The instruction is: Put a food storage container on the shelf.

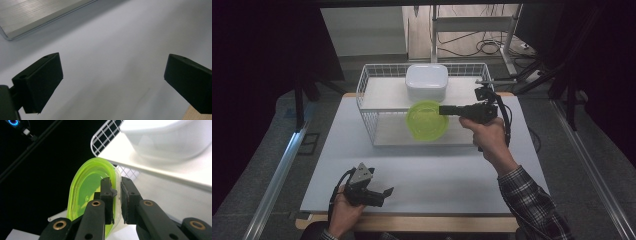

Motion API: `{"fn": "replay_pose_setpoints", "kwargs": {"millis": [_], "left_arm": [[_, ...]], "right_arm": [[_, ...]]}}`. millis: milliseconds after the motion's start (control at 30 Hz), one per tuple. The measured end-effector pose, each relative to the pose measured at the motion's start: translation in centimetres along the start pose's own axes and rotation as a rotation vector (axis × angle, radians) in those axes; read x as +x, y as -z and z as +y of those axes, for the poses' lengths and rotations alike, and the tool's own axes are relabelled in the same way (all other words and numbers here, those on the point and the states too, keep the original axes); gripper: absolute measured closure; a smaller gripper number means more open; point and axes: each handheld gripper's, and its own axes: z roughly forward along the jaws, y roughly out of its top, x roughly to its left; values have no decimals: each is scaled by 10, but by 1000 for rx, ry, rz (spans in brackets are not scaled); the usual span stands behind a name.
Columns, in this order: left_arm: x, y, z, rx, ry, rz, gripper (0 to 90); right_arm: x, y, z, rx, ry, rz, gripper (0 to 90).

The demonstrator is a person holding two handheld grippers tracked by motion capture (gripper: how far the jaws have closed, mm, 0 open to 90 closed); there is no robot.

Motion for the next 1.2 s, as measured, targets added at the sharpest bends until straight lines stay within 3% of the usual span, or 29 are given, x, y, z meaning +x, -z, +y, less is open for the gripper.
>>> {"fn": "replay_pose_setpoints", "kwargs": {"millis": [567, 867, 1200], "left_arm": [[-1, 0, 0, -1, 4, -7, 17], [-1, 0, 0, -3, 4, -11, 17], [-2, -1, 1, -2, -2, -14, 16]], "right_arm": [[12, 5, 45, -75, -9, -23, 815], [16, 1, 74, -120, -15, -70, 816], [8, -6, 97, -176, -54, -130, 815]]}}
